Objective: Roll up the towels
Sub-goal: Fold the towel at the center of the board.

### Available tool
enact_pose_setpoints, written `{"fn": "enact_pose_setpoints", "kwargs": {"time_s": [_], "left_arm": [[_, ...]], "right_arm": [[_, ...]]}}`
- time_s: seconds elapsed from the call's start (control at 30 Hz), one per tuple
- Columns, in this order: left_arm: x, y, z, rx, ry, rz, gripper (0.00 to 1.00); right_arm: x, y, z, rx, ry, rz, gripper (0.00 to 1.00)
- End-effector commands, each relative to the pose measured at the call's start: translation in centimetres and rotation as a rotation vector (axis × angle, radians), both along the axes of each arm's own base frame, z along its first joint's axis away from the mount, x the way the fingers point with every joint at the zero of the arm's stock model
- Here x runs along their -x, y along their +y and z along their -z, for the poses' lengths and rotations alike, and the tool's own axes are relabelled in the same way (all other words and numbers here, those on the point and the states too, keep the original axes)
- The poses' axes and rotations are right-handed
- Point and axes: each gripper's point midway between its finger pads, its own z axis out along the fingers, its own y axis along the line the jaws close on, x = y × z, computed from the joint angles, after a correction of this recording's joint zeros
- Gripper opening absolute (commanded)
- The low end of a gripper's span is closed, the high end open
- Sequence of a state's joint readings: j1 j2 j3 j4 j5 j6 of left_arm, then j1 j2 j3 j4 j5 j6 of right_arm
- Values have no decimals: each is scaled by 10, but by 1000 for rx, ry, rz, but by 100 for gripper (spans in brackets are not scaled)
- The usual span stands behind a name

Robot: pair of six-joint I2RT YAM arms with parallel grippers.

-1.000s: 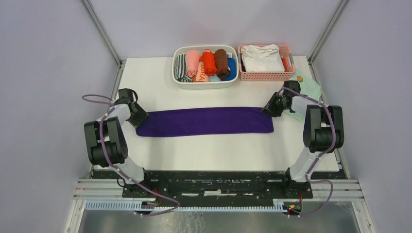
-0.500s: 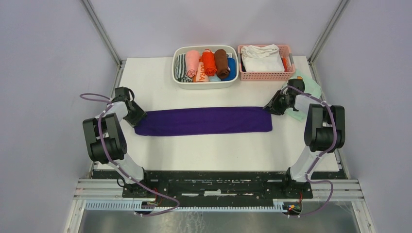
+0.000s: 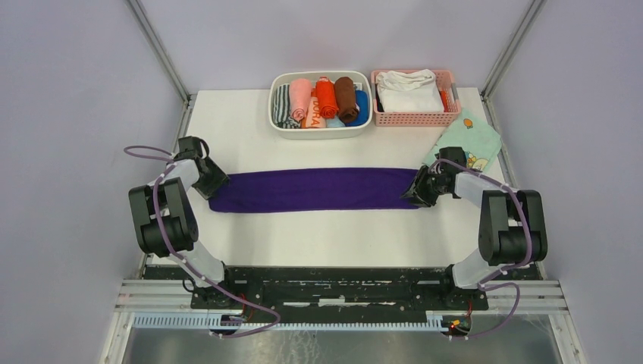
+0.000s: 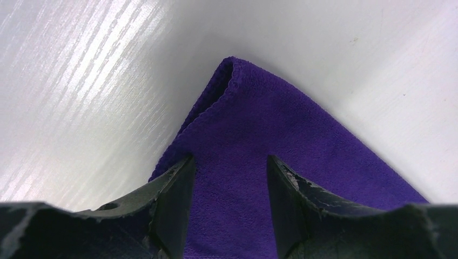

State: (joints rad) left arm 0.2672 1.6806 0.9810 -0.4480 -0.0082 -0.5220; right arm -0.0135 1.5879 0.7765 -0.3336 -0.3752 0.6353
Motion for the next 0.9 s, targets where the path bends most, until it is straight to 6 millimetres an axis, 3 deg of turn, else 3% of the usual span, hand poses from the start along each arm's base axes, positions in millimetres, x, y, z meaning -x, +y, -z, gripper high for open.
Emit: {"fn": "enact_pose_setpoints", "kwargs": {"time_s": [0.0, 0.1, 0.23, 0.4, 0.6, 0.7, 0.87], "left_arm": [[13, 12, 1, -59, 35, 9, 60], [14, 10, 1, -54, 37, 11, 60], [11, 8, -10, -52, 1, 14, 62], [11, -2, -38, -44, -83, 22, 65], [30, -17, -63, -38, -155, 24, 65], [41, -23, -57, -22, -154, 9, 64], [54, -19, -25, -21, -67, -51, 59]], "right_arm": [[19, -41, 25, 147, 78, 90, 47], [29, -58, 29, 188, 113, 140, 47], [20, -50, 6, 141, 17, 128, 47], [4, -46, -24, 119, -78, 90, 47], [6, -45, -19, 117, -54, 83, 47], [9, -45, -15, 123, -46, 80, 47], [10, -50, -12, 146, -25, 92, 47]]}}
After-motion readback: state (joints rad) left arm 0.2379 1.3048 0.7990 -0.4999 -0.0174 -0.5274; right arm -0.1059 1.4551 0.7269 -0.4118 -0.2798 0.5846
